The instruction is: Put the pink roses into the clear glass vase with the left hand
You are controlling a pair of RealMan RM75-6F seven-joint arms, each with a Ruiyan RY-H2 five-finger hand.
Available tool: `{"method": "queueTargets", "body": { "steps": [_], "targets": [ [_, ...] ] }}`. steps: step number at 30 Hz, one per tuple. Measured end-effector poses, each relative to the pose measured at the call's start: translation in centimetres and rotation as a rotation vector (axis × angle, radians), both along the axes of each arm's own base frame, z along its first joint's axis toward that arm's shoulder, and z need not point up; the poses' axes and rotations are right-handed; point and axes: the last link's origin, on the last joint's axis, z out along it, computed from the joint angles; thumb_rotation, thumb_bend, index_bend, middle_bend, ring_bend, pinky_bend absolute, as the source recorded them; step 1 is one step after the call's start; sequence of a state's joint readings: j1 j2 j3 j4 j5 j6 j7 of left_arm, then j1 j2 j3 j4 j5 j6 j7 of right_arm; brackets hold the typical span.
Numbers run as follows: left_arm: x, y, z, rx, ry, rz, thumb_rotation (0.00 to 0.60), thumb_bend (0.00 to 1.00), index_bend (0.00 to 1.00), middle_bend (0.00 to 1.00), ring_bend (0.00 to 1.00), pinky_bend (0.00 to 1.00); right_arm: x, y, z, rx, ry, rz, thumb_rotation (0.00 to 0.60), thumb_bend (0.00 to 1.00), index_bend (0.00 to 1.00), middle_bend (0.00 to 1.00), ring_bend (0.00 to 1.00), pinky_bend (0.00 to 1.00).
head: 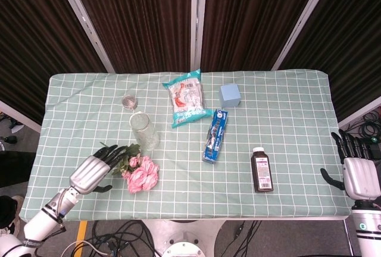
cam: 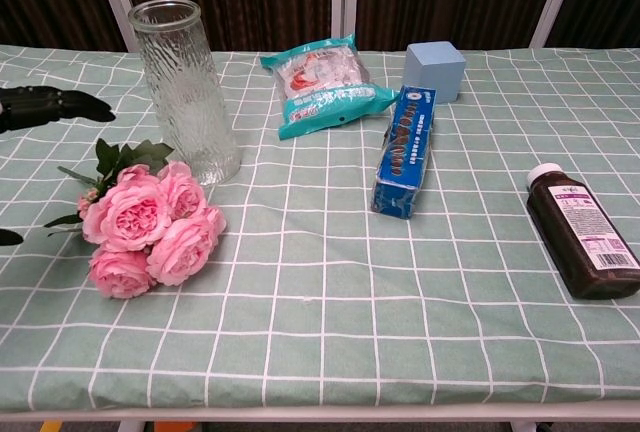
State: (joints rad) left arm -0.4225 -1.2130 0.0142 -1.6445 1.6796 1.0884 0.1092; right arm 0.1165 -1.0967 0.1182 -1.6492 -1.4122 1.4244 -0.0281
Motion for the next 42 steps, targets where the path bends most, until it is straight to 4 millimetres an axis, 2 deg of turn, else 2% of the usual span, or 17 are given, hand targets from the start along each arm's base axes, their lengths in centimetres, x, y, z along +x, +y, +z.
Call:
{"method": "queueTargets", "body": {
  "steps": [8, 18, 26, 32, 35, 38, 42],
  "targets": [
    [1.3, 1.3, -1.6, -0.080, 0.006, -0.023, 0.600, 0.15, 0.04, 0.00, 0.00, 0.14, 0.1, 0.2, 0.0, 0.002, -0.031, 0.004, 0.600, 0.10, 0.00, 0.00, 0.00, 0.00],
    [2.8, 3.7, -3.2, -0.206, 0.122, -0.068, 0.600, 0.15, 0.04, 0.00, 0.00, 0.14, -0.1, 0.1, 0.0, -0.009, -0.054, 0.010, 0.600, 0.10, 0.00, 0.00, 0.00, 0.00],
    [3.5, 4.6, -4.1, -0.258, 0.156, -0.073, 0.600, 0.15, 0.04, 0.00, 0.00, 0.14, -0.9, 0.1, -0.2, 0.000, -0.064, -0.011, 0.600, 0.10, 0.00, 0.00, 0.00, 0.00],
    [3.4, 5.1, -4.9, -0.300, 0.190, -0.054, 0.600, 0.17, 0.12, 0.00, 0.00, 0.14, -1.2, -0.2, -0.2, -0.001, -0.074, -0.015, 0.600, 0.10, 0.00, 0.00, 0.00, 0.00],
    [3.0, 5.0, -5.2, -0.307, 0.198, -0.052, 0.600, 0.19, 0.13, 0.04, 0.01, 0.18, -1.3, -0.3, -0.2, 0.003, -0.074, -0.018, 0.600, 0.10, 0.00, 0.00, 0.00, 0.00],
    [2.7, 4.9, -5.5, -0.301, 0.197, -0.058, 0.600, 0.20, 0.20, 0.14, 0.08, 0.26, -1.3, -0.4, -0.3, 0.003, -0.079, -0.023, 0.600, 0.10, 0.00, 0.00, 0.00, 0.00],
    [2.4, 5.0, -5.6, -0.273, 0.180, -0.068, 0.600, 0.21, 0.33, 0.27, 0.21, 0.44, -1.3, -0.5, -0.4, 0.007, -0.085, -0.026, 0.600, 0.10, 0.00, 0.00, 0.00, 0.00]
  ]
}}
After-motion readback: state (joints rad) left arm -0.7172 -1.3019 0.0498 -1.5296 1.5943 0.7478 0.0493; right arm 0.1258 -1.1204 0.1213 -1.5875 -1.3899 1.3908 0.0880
